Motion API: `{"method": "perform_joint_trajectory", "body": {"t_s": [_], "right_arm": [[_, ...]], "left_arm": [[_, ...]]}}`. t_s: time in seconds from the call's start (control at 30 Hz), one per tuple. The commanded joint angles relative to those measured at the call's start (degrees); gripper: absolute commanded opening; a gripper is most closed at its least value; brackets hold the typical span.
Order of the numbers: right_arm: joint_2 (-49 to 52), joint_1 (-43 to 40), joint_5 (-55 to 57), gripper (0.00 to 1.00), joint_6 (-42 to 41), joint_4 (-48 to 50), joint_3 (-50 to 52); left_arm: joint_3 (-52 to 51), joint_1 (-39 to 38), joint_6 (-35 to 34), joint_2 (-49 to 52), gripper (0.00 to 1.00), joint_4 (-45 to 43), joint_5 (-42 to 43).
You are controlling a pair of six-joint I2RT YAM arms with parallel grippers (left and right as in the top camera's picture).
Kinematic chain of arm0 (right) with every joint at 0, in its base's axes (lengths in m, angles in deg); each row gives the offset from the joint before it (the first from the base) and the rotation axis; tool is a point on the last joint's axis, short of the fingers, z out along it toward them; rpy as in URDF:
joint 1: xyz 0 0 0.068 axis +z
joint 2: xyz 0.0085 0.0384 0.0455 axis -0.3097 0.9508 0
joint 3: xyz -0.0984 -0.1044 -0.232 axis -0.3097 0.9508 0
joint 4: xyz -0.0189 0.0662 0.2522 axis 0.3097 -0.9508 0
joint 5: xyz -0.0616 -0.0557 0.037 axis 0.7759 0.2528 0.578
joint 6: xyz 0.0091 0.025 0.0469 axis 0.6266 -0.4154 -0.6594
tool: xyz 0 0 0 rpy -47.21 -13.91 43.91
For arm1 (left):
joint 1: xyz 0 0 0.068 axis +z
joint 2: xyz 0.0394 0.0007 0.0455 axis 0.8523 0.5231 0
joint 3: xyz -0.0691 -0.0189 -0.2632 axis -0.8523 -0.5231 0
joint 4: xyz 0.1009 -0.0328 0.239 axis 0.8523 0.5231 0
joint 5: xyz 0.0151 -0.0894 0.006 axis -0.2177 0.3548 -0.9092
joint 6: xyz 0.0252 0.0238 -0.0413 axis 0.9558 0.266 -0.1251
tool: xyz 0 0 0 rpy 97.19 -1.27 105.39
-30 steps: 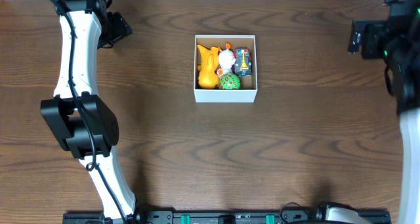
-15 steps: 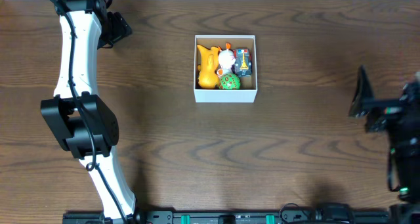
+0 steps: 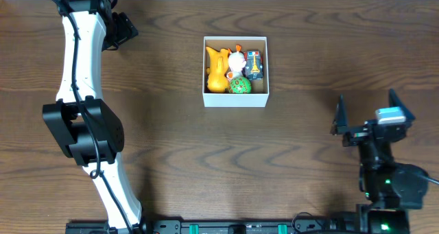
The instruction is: Pack container
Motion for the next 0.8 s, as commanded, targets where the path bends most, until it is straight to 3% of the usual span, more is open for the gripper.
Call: {"method": "perform_joint_trajectory", "body": {"t_s": [0.0,0.77], "right_arm": [[-2.4,1.07,-1.2,0.99,-0.44,3.41,5.01],[-19.17,1.2,-1.92,0.99,-1.11,2.23,21.55]], "left_arm": [[0.42,0.02,0.31,-1.16,0.98,0.04,-0.68],[0.42,0.02,0.31,-1.16,0.98,0.04,-0.68]]}}
